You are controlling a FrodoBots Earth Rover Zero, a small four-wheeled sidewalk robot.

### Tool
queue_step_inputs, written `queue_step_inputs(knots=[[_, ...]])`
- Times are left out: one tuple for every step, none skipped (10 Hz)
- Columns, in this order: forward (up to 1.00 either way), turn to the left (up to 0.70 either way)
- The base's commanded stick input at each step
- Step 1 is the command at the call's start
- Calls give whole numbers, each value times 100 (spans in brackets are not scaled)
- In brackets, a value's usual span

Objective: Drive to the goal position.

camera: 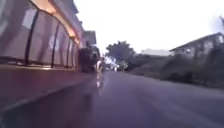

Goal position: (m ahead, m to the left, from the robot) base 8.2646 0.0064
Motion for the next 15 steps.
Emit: queue_step_inputs(knots=[[70,0],[70,0],[70,0],[70,0],[70,0],[70,0],[70,0],[70,-12],[70,-32],[70,-35],[70,-35],[70,-35],[70,-35],[70,-18],[70,0]])
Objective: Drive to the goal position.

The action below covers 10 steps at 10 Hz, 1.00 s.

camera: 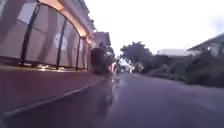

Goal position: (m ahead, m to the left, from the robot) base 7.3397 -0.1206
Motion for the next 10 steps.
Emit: queue_step_inputs(knots=[[70,0],[70,0],[70,0],[70,0],[70,0],[70,0],[70,0],[70,0],[70,0],[70,0]])
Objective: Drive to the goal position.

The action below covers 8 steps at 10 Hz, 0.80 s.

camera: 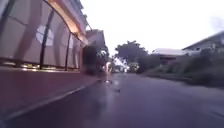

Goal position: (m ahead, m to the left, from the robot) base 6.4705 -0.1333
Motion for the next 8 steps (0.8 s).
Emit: queue_step_inputs(knots=[[70,-5],[70,-20],[70,-35],[70,-35],[70,-35],[70,-35],[70,-35],[70,-35]])
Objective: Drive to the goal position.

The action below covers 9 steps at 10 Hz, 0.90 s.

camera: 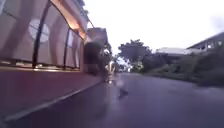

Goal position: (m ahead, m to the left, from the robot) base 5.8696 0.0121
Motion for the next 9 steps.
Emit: queue_step_inputs(knots=[[70,-33],[70,-8],[70,0],[70,0],[70,0],[70,0],[70,0],[70,0],[70,0]])
